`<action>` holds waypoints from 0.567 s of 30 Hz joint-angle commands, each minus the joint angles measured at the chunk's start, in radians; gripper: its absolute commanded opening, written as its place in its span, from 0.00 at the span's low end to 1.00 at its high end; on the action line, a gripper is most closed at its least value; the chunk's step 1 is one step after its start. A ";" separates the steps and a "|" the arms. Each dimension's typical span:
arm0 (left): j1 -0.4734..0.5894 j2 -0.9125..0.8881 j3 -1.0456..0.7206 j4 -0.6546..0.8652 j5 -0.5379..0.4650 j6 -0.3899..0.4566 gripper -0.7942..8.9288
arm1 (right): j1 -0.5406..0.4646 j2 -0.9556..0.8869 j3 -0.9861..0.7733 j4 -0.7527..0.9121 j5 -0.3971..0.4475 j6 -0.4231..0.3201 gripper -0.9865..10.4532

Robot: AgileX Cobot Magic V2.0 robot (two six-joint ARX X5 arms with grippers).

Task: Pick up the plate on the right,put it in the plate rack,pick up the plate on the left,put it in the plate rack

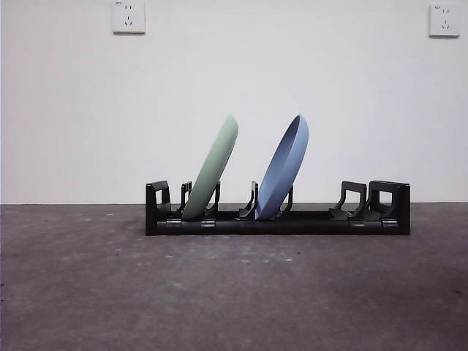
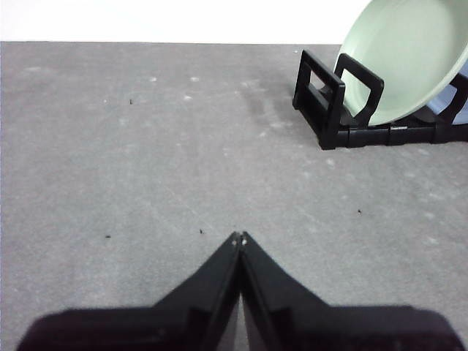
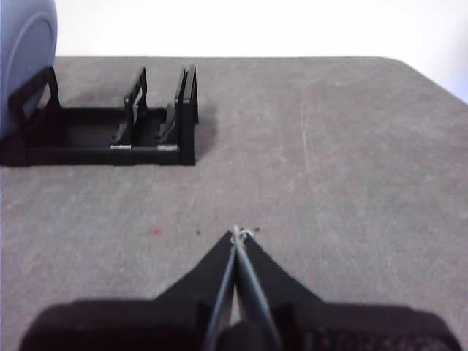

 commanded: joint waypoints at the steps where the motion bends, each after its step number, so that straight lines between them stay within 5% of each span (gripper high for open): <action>1: 0.002 0.000 -0.010 0.008 0.000 -0.006 0.08 | -0.001 -0.002 -0.010 0.009 0.000 0.016 0.09; 17: 0.002 0.000 -0.010 0.008 0.000 -0.006 0.08 | 0.000 -0.001 -0.010 0.009 0.001 0.019 0.09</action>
